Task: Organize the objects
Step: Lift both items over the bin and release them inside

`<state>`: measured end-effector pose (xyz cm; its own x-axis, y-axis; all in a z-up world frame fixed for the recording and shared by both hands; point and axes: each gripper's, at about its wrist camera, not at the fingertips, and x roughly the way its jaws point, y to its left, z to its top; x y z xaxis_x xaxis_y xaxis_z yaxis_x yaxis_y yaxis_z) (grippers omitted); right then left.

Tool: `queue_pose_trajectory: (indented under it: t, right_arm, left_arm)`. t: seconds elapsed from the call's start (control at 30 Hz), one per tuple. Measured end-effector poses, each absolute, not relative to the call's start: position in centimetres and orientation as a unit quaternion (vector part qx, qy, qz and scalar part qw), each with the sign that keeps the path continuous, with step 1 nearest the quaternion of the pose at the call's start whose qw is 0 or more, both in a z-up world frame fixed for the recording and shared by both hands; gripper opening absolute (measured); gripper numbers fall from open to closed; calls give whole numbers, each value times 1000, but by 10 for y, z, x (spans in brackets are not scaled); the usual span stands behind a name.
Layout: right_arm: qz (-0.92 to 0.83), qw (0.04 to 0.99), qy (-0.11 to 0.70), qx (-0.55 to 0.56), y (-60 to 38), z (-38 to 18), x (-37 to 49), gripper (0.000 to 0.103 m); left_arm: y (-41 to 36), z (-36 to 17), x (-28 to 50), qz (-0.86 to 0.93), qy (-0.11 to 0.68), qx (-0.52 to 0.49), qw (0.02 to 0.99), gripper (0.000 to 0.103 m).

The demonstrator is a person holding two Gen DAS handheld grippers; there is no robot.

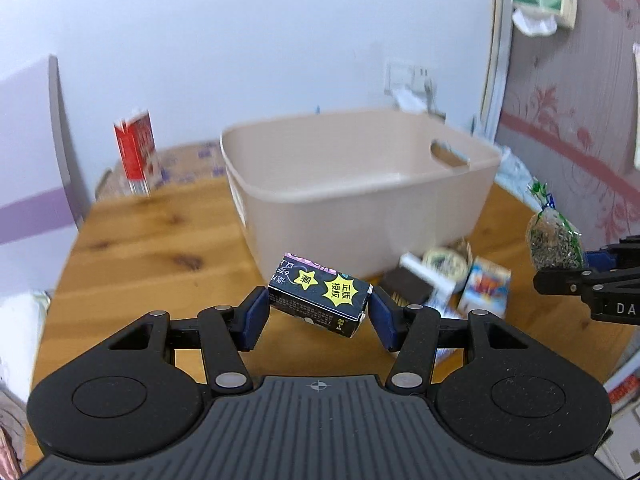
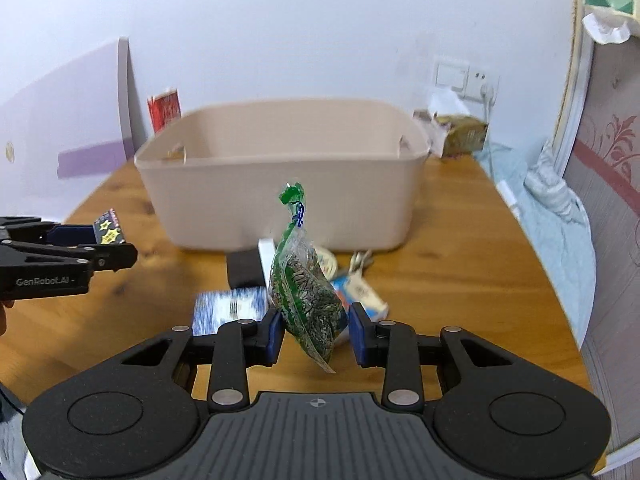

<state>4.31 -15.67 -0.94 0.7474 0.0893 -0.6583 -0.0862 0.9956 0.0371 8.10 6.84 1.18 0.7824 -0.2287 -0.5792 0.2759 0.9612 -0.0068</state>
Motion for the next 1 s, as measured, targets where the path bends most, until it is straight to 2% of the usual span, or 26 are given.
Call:
queue_pose_trajectory:
  t: [0.27,0.5,0.73,1.0]
  right_arm:
    - [35,953,301,8,-172,28,52,33]
    - [36,963,268,9,-178,52,87,33]
    - [36,967,253,-8,-175,60,130,33]
    - [46,953,299,-19,-171,36,191,33]
  left_arm:
    - [62,56,91,-129,254,37,958,56]
    - [53,74,134,-105,261,25,959,56]
    - [37,65,188,-92,289,22,953,56]
    - [14,32,240,-69,352,31,933,56]
